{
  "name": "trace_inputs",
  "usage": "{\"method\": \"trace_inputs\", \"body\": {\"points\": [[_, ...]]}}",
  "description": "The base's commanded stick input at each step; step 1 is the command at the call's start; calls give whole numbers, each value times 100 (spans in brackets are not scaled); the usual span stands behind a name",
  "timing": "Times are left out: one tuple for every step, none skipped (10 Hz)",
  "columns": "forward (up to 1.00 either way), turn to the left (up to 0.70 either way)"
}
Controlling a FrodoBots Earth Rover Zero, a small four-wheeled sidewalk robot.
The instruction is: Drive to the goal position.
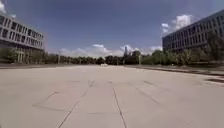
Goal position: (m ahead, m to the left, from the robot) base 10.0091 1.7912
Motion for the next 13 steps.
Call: {"method": "trace_inputs", "body": {"points": [[50, 1], [50, 1], [50, 1], [50, 1], [50, 1], [50, 1], [50, 1], [50, 1], [50, 1], [50, 1], [50, 1], [50, 1], [50, 1]]}}
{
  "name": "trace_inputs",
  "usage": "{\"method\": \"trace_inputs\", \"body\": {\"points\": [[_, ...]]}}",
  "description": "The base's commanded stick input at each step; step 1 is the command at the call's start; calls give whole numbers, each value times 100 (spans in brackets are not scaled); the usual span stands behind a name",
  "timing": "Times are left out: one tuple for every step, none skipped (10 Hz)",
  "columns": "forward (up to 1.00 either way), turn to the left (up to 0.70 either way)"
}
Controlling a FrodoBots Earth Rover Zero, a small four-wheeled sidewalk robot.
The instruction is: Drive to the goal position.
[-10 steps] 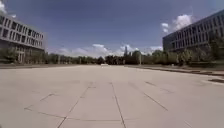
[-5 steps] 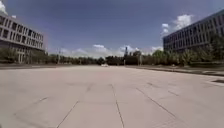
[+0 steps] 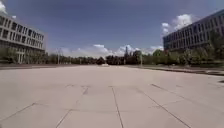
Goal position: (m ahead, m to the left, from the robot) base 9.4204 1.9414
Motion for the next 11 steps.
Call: {"method": "trace_inputs", "body": {"points": [[50, 1], [50, 1], [50, 1], [50, 1], [50, 1], [50, 1], [50, 1], [50, 1], [50, 1], [50, 1], [50, 1]]}}
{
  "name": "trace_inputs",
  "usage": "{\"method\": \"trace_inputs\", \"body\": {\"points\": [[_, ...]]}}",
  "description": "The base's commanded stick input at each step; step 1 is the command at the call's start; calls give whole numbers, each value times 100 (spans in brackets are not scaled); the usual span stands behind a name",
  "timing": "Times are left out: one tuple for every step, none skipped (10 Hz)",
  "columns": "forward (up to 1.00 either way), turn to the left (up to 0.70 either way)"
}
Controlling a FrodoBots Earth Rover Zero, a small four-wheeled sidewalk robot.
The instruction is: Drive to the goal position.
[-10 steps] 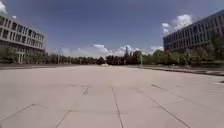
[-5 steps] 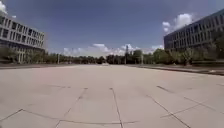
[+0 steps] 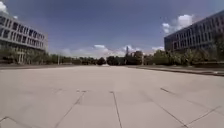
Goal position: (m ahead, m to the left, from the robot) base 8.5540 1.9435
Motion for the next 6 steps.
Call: {"method": "trace_inputs", "body": {"points": [[50, 1], [50, 1], [50, 1], [50, 1], [50, 1], [50, 1]]}}
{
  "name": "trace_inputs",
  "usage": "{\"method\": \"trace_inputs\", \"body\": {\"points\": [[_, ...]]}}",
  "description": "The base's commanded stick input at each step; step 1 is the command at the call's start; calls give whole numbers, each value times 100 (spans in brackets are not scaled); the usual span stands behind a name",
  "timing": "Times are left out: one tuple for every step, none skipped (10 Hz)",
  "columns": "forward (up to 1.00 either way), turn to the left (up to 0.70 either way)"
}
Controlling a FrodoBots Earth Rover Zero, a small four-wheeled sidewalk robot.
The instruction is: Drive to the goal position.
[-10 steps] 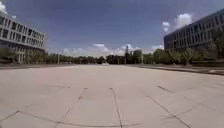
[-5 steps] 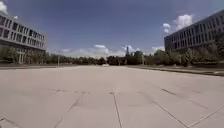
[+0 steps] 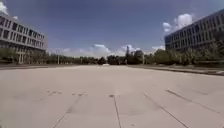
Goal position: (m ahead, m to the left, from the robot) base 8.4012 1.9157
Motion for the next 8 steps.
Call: {"method": "trace_inputs", "body": {"points": [[50, 1], [50, 1], [50, 1], [50, 1], [50, 1], [50, 1], [50, 1], [50, 1]]}}
